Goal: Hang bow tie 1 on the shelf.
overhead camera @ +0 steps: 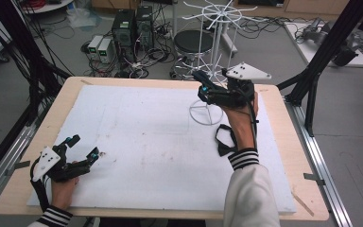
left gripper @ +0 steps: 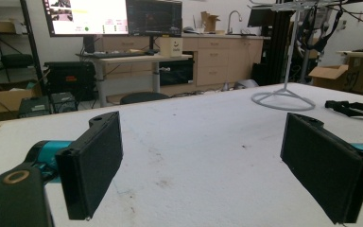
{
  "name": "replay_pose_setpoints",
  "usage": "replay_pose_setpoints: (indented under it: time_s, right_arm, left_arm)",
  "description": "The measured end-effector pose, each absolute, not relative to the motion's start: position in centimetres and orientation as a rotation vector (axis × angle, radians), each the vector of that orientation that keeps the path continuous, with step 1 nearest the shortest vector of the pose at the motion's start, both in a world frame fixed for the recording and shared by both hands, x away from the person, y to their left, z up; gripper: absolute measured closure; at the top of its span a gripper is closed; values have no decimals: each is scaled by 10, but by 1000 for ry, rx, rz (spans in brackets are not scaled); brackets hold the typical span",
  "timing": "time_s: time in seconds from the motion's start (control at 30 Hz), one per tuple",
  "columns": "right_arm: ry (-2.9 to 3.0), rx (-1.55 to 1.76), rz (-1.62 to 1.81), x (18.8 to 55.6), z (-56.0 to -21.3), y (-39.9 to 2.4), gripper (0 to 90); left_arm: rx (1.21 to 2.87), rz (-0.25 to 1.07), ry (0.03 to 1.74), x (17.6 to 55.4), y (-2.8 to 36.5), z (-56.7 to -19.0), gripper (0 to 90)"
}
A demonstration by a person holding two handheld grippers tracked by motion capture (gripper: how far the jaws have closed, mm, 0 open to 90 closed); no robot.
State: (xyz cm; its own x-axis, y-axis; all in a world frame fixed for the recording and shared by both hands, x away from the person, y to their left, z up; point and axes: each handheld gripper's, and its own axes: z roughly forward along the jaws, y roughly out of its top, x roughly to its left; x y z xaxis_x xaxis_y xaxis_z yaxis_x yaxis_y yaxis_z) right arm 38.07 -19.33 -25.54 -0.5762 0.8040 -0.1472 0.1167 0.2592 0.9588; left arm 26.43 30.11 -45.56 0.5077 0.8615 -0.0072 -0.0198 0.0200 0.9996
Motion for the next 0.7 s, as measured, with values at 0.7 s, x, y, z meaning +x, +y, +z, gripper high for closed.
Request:
replay_pose_setpoints:
  time_s: [0.7]
  right_arm:
    - [1830, 805, 1442, 332, -270, -238, 109]
  left_arm:
    - [1384, 810, 803, 264, 301, -456, 142]
